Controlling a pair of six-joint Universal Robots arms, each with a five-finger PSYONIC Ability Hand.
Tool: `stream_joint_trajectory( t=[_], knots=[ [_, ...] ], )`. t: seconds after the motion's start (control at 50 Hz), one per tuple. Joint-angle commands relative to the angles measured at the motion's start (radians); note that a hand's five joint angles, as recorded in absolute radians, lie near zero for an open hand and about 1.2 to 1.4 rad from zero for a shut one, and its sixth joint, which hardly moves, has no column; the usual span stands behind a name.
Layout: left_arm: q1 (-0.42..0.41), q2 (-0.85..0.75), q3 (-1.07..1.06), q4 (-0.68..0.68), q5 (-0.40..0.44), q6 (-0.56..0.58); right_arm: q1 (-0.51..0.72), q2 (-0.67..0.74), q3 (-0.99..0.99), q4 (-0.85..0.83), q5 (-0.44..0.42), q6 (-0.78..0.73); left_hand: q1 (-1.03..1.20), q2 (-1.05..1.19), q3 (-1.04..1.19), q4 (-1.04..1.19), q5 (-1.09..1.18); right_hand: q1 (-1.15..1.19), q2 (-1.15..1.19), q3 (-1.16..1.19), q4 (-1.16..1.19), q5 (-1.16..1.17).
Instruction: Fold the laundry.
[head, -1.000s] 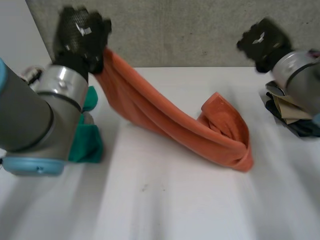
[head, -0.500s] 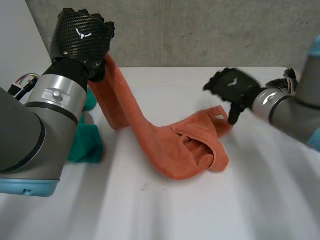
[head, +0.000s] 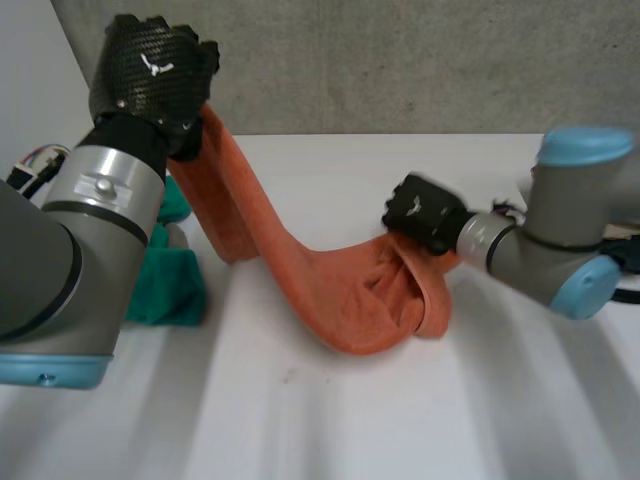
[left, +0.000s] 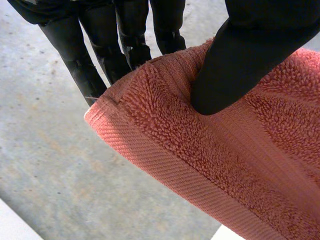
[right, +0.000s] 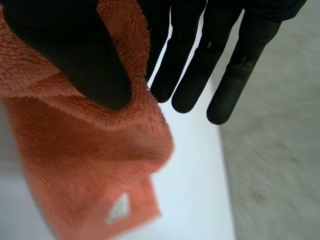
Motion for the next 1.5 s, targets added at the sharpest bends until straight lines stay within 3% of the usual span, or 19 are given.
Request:
stream_joint_trajectory(
  t=[0.02,0.24,0.36,0.46,0.6,0.72,0.8,0.84,0.9,0.96,1.0,1.16,1.22,1.32,1.38,1.4,1.42,1.44,1.5],
  knots=[
    [0.043,-0.001,0.054,-0.005,-0.004,0.0,-0.104,-0.279,0.117,0.001,0.077,0.183,0.253,0.198,0.203,0.195,0.232,0.312,0.221,0.212,0.203,0.258],
    [0.038,0.083,0.076,-0.078,-0.009,-0.017,-0.261,-0.644,0.149,0.108,0.103,0.297,0.253,0.198,0.203,0.195,0.232,0.312,0.221,0.212,0.203,0.258],
    [0.032,0.107,0.056,-0.129,-0.006,-0.026,-0.305,-0.677,0.212,0.295,0.083,0.272,0.253,0.198,0.203,0.195,0.232,0.312,0.221,0.212,0.203,0.258],
    [0.033,0.065,0.04,-0.167,-0.004,-0.025,-0.315,-0.706,0.313,0.462,0.094,0.107,0.253,0.198,0.203,0.195,0.232,0.312,0.221,0.212,0.203,0.258],
    [0.05,-0.147,0.062,-0.181,-0.004,-0.02,-0.307,-0.587,0.327,0.453,0.108,0.039,0.253,0.198,0.203,0.195,0.232,0.312,0.221,0.212,0.203,0.258],
    [0.066,-0.342,0.243,-0.17,-0.003,-0.016,-0.252,-0.35,0.159,0.286,0.144,0.188,0.253,0.198,0.203,0.195,0.232,0.312,0.221,0.212,0.203,0.258],
    [0.084,-0.406,0.469,-0.137,-0.001,-0.016,-0.183,-0.272,-0.005,0.096,0.272,0.284,0.253,0.198,0.203,0.195,0.232,0.312,0.221,0.212,0.203,0.258],
    [0.092,-0.419,0.59,-0.074,0.002,-0.014,-0.152,-0.264,-0.078,-0.096,0.35,0.329,0.253,0.198,0.203,0.195,0.232,0.312,0.221,0.212,0.203,0.258],
    [0.107,-0.414,0.687,0.068,-0.001,-0.014,-0.134,-0.292,-0.072,-0.381,0.385,0.379,0.253,0.198,0.203,0.195,0.232,0.312,0.221,0.212,0.203,0.258],
    [0.109,-0.397,0.712,0.184,0.002,-0.014,-0.134,-0.345,-0.002,-0.586,0.392,0.419,0.253,0.198,0.203,0.195,0.232,0.312,0.221,0.212,0.203,0.258],
    [0.107,-0.382,0.708,0.205,0.002,-0.014,-0.134,-0.378,0.045,-0.614,0.385,0.426,0.253,0.198,0.203,0.195,0.232,0.312,0.221,0.212,0.203,0.258],
    [0.107,-0.363,0.565,0.17,0.015,-0.016,-0.138,-0.424,0.226,-0.461,0.263,0.43,0.253,0.198,0.203,0.195,0.232,0.312,0.221,0.212,0.203,0.258],
    [0.109,-0.365,0.499,0.17,0.025,-0.017,-0.141,-0.419,0.287,-0.316,0.2,0.429,0.253,0.198,0.203,0.195,0.232,0.312,0.221,0.212,0.203,0.258],
    [0.113,-0.37,0.432,0.169,0.026,-0.017,-0.135,-0.415,0.399,-0.06,0.175,0.357,0.253,0.198,0.203,0.195,0.232,0.312,0.221,0.212,0.203,0.258],
    [0.115,-0.368,0.406,0.166,0.026,-0.019,-0.14,-0.421,0.485,0.181,0.172,0.176,0.253,0.198,0.203,0.195,0.232,0.312,0.221,0.212,0.203,0.258],
    [0.115,-0.368,0.402,0.164,0.026,-0.019,-0.144,-0.422,0.499,0.242,0.171,0.109,0.253,0.198,0.203,0.195,0.232,0.24,0.15,0.14,0.131,0.187],
    [0.109,-0.368,0.399,0.163,0.026,-0.017,-0.149,-0.427,0.503,0.339,0.18,-0.015,0.253,0.198,0.203,0.195,0.232,-0.316,-0.406,-0.416,-0.425,-0.369],
    [0.107,-0.367,0.399,0.161,0.026,-0.017,-0.15,-0.43,0.494,0.372,0.177,-0.063,0.253,0.198,0.203,0.195,0.232,-0.53,-0.621,-0.631,-0.64,-0.584],
    [0.101,-0.363,0.398,0.153,0.028,-0.017,-0.143,-0.442,0.441,0.332,0.197,-0.041,0.253,0.198,0.203,0.195,0.232,-0.845,-0.936,-0.945,-0.954,-0.898]
  ],
)
